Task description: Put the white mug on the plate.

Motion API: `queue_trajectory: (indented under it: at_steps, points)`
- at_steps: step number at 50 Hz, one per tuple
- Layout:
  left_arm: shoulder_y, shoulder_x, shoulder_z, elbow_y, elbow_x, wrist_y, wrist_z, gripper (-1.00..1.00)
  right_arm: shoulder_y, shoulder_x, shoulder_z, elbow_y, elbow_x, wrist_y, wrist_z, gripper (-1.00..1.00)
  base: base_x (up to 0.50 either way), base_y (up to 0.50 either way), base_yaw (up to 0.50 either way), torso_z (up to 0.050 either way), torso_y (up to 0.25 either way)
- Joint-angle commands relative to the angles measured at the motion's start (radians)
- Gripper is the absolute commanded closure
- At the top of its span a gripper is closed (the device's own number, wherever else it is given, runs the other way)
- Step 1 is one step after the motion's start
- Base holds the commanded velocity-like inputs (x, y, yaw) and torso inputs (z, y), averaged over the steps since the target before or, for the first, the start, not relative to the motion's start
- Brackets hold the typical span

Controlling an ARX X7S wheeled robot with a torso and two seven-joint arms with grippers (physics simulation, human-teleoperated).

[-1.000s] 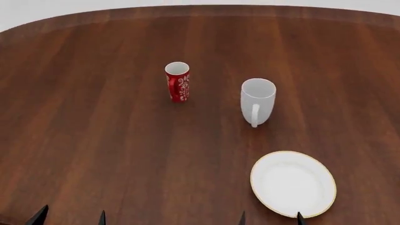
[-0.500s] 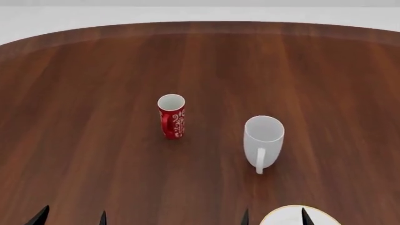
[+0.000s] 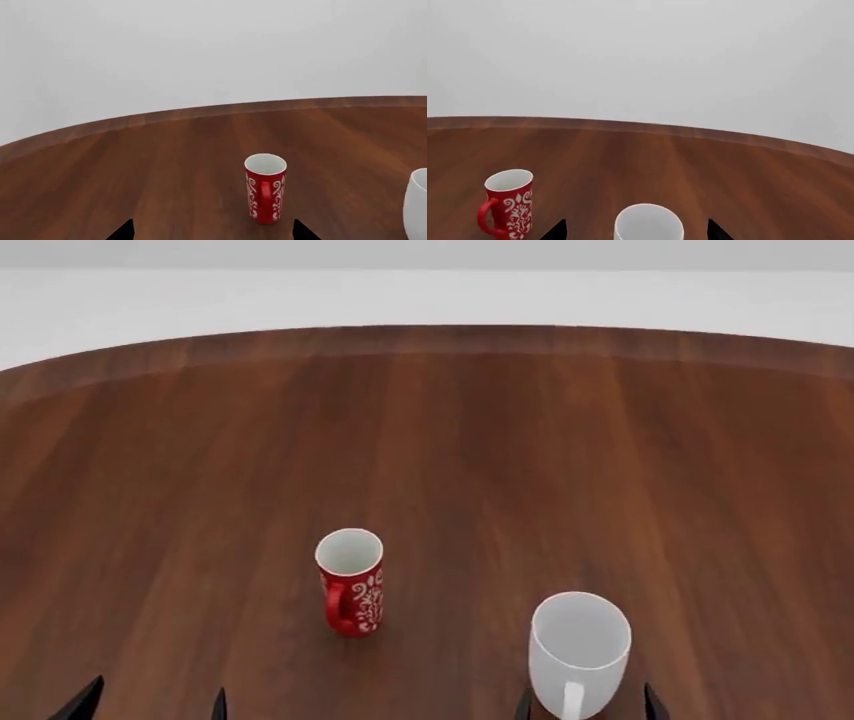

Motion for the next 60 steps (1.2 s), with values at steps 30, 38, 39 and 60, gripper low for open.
queue_trajectory:
  at_steps: [30, 38, 39, 60]
  points:
    - [-0.011, -0.026, 0.011, 0.031, -0.022, -0.056, -0.039, -1.0, 0.07, -0.001, 0.037, 0.166, 0.131, 0.116, 0.008, -1.0, 0.04, 0.0, 0.0, 0.0, 0.0]
    - [0.001, -0.029, 0.015, 0.028, -0.031, -0.041, -0.038, -1.0, 0.101, 0.011, 0.017, 0.203, 0.117, 0.134, 0.004, -1.0, 0.0, 0.0, 0.0, 0.0, 0.0]
    - [0.001, -0.03, 0.015, 0.031, -0.032, -0.043, -0.039, -1.0, 0.105, 0.013, 0.012, 0.208, 0.114, 0.135, 0.002, -1.0, 0.0, 0.0, 0.0, 0.0, 0.0]
    - [0.033, -0.049, 0.02, 0.061, -0.051, -0.03, -0.042, -1.0, 0.27, -0.012, -0.05, 0.546, 0.084, 0.062, -0.055, -1.0, 0.0, 0.0, 0.0, 0.0, 0.0]
